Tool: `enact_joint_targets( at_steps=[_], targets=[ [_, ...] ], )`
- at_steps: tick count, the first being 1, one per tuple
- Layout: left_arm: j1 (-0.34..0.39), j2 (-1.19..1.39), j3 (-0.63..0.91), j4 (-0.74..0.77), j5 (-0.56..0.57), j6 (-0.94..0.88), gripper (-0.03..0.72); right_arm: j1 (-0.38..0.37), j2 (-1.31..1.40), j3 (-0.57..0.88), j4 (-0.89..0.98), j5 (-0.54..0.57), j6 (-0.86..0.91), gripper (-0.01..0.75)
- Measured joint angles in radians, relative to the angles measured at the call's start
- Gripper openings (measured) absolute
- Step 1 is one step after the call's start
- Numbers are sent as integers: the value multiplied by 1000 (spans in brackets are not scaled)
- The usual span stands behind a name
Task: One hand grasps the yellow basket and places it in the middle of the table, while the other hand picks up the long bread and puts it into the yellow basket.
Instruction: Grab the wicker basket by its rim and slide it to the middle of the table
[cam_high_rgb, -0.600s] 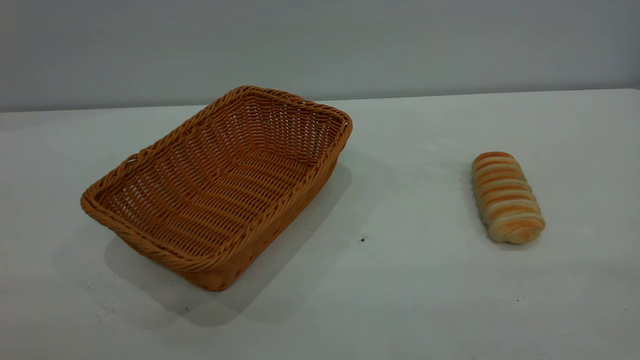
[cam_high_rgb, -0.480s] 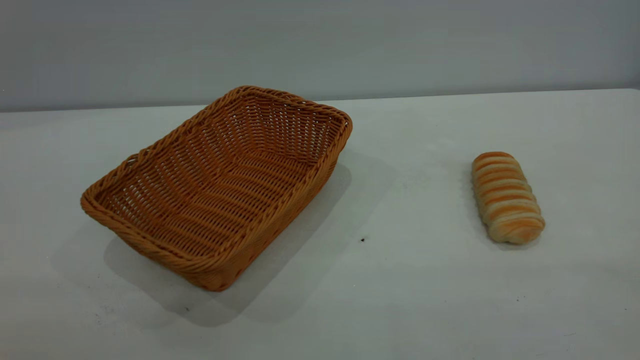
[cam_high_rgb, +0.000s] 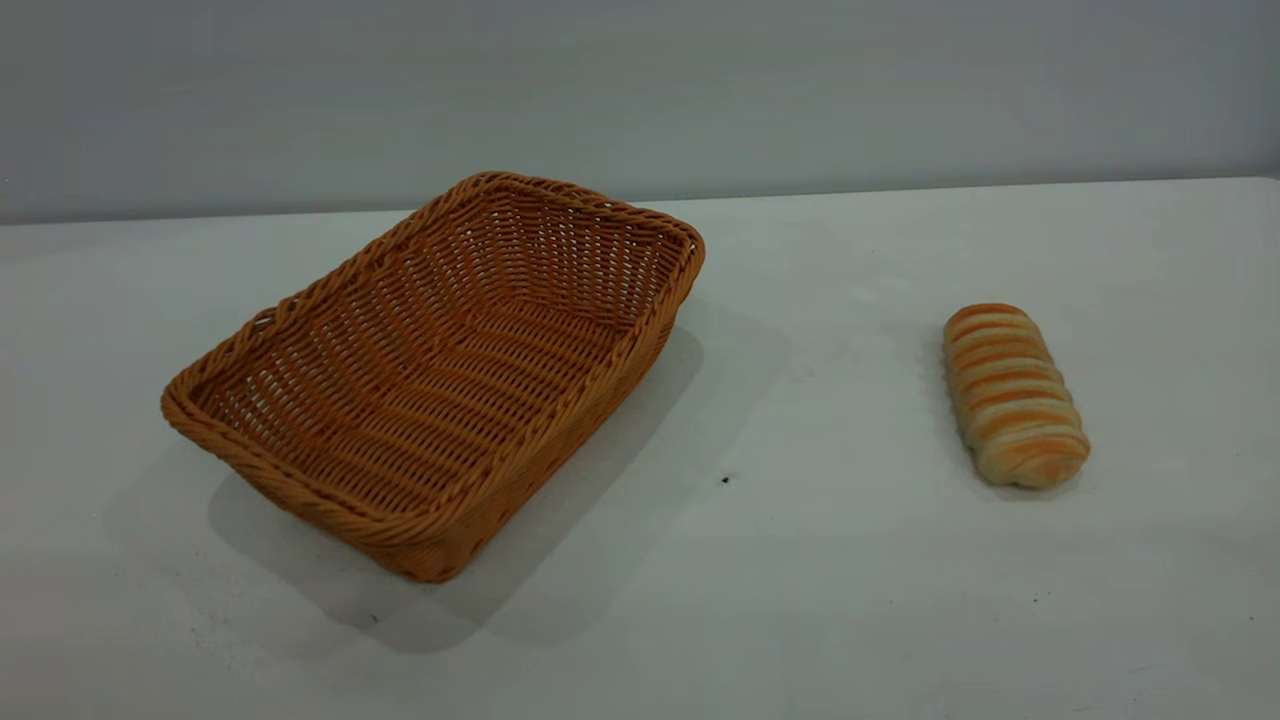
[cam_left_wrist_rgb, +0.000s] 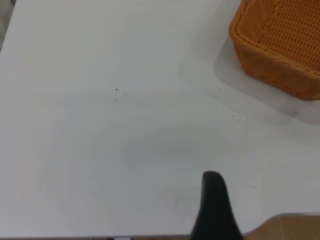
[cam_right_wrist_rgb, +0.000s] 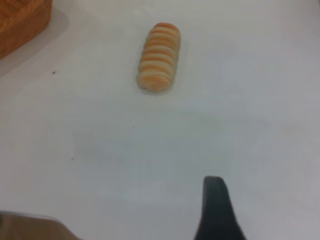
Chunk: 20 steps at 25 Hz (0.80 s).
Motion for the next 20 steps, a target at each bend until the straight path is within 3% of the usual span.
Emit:
enact_joint_targets(
  at_steps=[20],
  targets=[
    [0,15,-14,1,-2,-26,576,0,0,-11,-5,-19,15,541]
  ],
)
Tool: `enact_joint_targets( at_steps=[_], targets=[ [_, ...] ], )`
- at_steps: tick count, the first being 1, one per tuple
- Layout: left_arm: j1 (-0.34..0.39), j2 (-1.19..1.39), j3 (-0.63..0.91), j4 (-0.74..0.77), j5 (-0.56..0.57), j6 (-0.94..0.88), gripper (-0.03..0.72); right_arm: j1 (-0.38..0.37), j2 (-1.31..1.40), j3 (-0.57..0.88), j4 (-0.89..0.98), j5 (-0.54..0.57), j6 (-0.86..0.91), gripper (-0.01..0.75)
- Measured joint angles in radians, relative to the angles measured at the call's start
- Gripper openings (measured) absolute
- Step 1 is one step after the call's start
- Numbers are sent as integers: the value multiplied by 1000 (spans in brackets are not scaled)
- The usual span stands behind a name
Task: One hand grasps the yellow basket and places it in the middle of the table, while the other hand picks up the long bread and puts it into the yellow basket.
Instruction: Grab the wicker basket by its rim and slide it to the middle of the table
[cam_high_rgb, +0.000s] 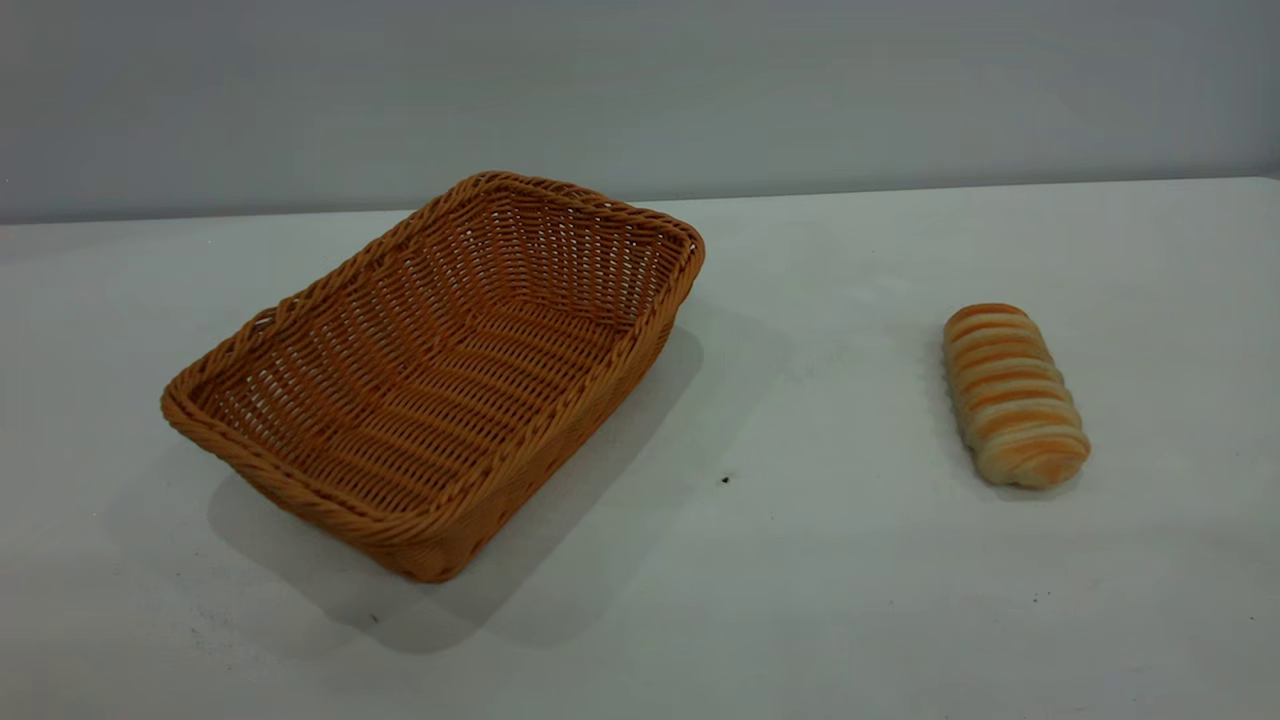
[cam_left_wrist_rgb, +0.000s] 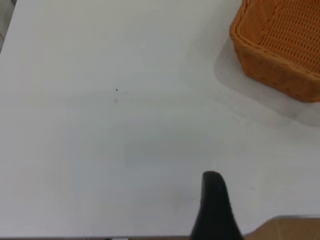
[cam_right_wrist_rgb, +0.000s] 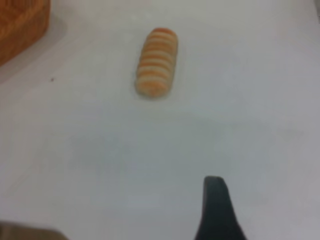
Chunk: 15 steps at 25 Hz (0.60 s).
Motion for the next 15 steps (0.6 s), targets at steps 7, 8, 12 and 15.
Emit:
enact_joint_targets(
  at_steps=[7,8,12,15],
  targets=[
    [0,365,-93,-52,-65,-65,576,0,308,-32,40,-207,-10,538],
    [0,427,-109,-60,-80,-67,576,0,363,-37,48,-242,-24,538],
    [0,700,-182,-103,-154,-103,575,0,609,-79,123,-403,-144,538],
    [0,883,-206,-136,-255,-144,575,0,778,-115,244,-485,-267,538]
  ],
)
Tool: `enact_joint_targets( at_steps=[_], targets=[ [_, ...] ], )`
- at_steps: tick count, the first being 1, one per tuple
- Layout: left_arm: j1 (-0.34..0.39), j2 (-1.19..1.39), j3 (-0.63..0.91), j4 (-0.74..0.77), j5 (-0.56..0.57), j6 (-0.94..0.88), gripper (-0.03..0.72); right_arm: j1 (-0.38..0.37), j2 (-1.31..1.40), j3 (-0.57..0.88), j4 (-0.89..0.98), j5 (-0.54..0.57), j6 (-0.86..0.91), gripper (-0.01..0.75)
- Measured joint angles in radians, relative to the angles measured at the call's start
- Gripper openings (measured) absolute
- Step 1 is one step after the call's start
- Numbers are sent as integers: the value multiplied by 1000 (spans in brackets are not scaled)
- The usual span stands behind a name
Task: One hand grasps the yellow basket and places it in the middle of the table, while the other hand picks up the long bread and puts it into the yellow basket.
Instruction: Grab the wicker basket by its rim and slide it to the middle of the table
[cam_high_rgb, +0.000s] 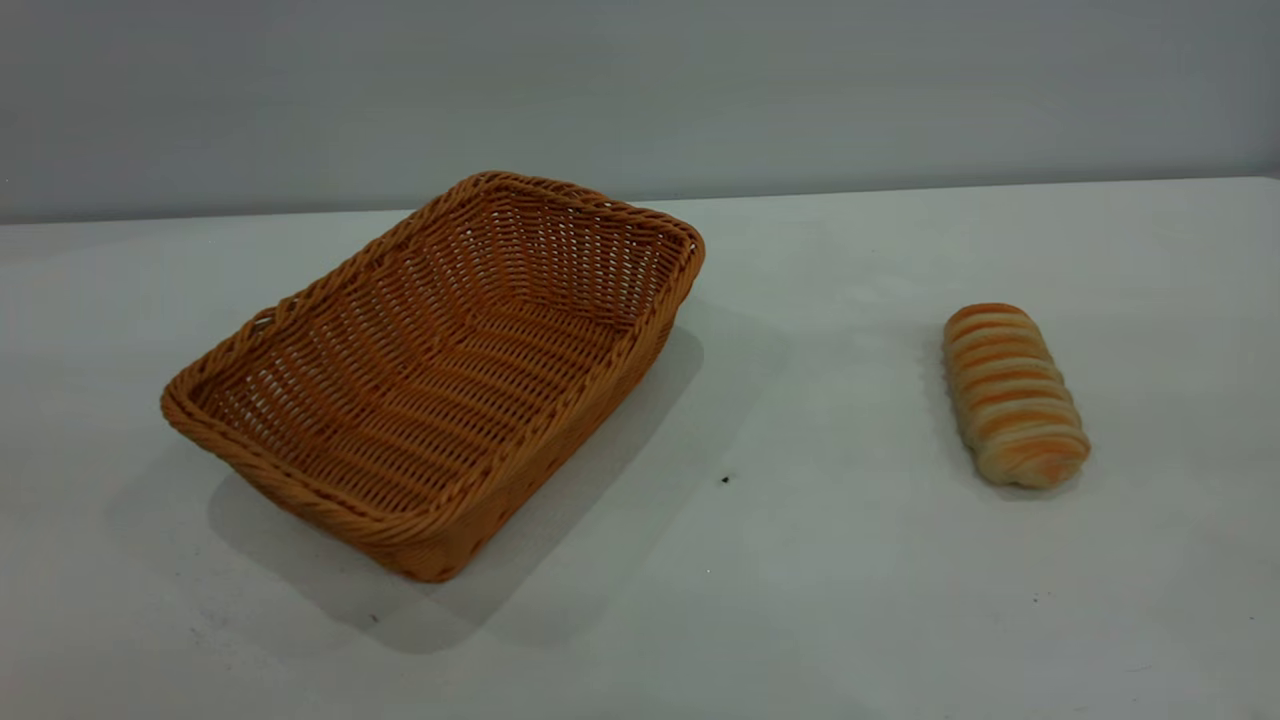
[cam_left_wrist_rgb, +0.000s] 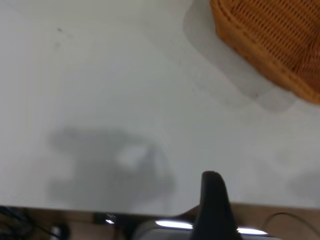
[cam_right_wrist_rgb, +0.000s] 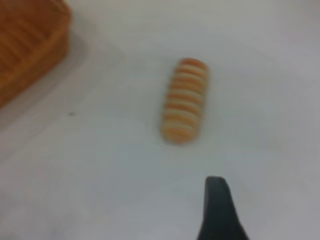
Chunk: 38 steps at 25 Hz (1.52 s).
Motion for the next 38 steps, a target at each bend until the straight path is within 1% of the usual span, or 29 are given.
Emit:
enact_joint_targets(
  at_steps=[4,6,9,11,14,17,21,25,29,31,33,35,38],
  targets=[
    [0,240,0,-54,-156,-42,575,2,209,-40,244,-82,-234,538],
    [0,362,-1,-112,-229,-45,575,28,300,-59,367,-127,-351,538],
    [-16,529,-2,-205,-346,-45,575,106,415,-88,546,-202,-516,538],
    [-45,632,-9,-262,-423,-44,575,162,487,-111,639,-245,-597,538],
    [-97,769,-13,-352,-534,-44,575,232,584,-145,736,-276,-684,538],
    [-136,877,-17,-424,-607,-44,575,266,653,-157,794,-288,-748,538],
    [-172,962,-19,-481,-698,-44,575,271,687,-160,813,-298,-770,538],
    [-230,1038,-20,-549,-833,-44,575,272,687,-161,816,-301,-774,538],
    [-254,1083,-20,-572,-875,-48,573,272,688,-161,817,-302,-774,538],
    [-260,1106,-20,-591,-914,-59,560,272,688,-161,817,-302,-774,538],
    [-261,1126,-25,-599,-947,-72,506,272,688,-161,817,-302,-774,538],
    [-261,1139,-29,-600,-965,-87,399,272,689,-161,818,-302,-774,538],
    [-261,1142,-47,-607,-971,-106,137,272,689,-161,818,-303,-767,538]
  ],
)
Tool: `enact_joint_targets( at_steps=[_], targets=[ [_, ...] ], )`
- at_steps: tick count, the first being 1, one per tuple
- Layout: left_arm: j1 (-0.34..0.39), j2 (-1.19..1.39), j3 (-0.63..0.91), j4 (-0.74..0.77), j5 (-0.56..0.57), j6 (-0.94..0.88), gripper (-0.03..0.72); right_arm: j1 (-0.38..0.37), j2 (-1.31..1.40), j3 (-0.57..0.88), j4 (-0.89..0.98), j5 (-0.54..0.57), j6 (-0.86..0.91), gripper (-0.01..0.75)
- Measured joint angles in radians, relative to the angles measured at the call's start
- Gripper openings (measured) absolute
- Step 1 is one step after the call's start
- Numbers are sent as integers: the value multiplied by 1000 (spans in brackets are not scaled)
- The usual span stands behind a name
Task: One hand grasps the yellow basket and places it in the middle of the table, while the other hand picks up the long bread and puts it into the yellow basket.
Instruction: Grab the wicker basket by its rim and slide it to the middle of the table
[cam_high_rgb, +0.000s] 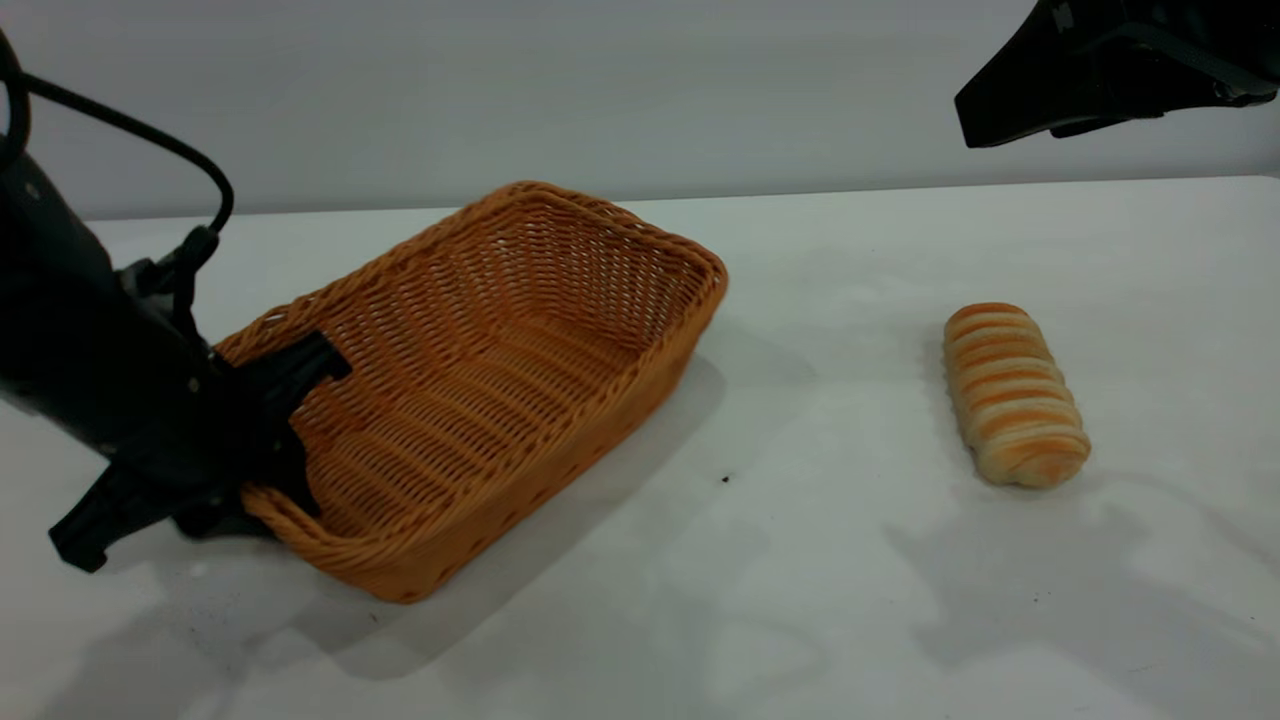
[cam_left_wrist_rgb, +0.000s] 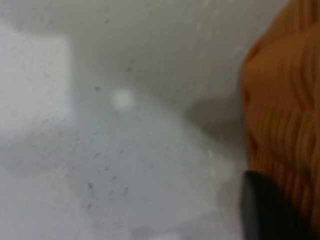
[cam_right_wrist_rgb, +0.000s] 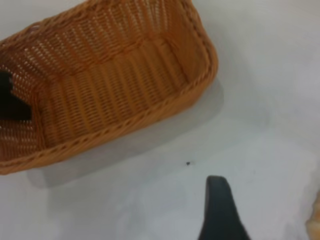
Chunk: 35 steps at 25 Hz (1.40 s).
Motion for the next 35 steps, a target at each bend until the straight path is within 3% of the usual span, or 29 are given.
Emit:
enact_joint_targets(
  at_steps=[1,5,10,16,21,26,29,35],
  targets=[
    [1,0,-13,5,0,-1,98,0,0,0,0,0,5,538],
    [4,-7,-94,91,87,64,102,-5,0,0,-6,1,21,538],
    [45,8,-340,258,398,278,102,-87,28,0,-26,17,47,538],
    [43,174,-663,347,647,413,102,-161,146,-22,-27,0,34,538],
    [40,326,-832,352,746,417,102,-162,313,-115,-24,-66,19,538],
    [40,364,-859,348,762,386,114,-162,494,-216,-20,-87,17,538],
    [40,366,-860,347,779,382,234,-162,601,-267,-19,-120,17,538],
    [40,309,-860,428,860,381,619,-162,738,-335,-13,-171,20,533]
  ],
)
